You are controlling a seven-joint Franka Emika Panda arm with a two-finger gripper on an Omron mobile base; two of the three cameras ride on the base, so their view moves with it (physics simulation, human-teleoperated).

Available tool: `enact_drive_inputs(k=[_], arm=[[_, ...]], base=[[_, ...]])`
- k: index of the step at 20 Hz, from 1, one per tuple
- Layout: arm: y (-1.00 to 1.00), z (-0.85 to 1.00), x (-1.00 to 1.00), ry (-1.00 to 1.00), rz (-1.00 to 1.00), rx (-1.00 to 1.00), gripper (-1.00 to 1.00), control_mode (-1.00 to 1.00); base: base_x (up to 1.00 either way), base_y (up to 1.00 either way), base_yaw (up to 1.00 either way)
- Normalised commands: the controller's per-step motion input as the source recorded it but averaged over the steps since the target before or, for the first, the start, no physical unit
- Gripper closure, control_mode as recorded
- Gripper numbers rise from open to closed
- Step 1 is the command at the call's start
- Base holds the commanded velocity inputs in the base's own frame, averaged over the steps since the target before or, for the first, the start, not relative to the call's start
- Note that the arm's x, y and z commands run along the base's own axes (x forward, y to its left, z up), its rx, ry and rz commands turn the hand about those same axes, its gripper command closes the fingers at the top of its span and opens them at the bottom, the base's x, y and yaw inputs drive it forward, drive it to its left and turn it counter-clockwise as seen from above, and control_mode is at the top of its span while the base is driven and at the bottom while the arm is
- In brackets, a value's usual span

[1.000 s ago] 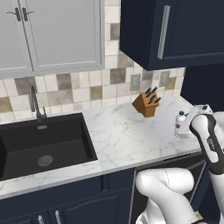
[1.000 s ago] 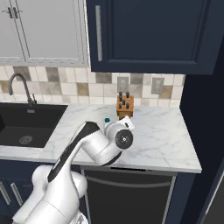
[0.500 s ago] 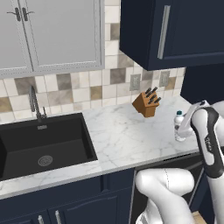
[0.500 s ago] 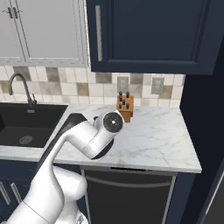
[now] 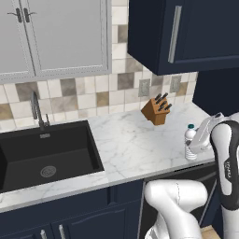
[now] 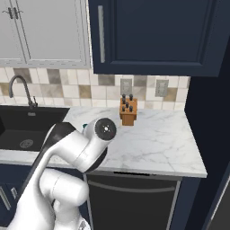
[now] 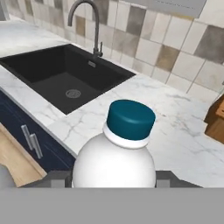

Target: Take the bottled waters from the counter and place them in the freezer to freeze. Close the freezer door after placing the bottles.

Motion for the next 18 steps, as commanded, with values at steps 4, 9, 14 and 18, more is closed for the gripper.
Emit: enact_drive_inputs(k=[4, 9, 14, 18], arm=[[0.46, 0.16, -0.2, 0.0, 0.0, 0.1, 1.0, -1.0], [0.19, 0.11, -0.19, 0.03, 0.0, 0.15, 1.0, -1.0], [0.0, 0.01, -0.07, 0.0, 0.0, 0.24, 1.0, -1.0], [0.0, 0.0, 0.0, 0.0, 0.0, 0.15, 1.0, -1.0]], base=[[0.0, 0.0, 0.0], [0.0, 0.0, 0.0], [0.0, 0.0, 0.0], [0.0, 0.0, 0.0]])
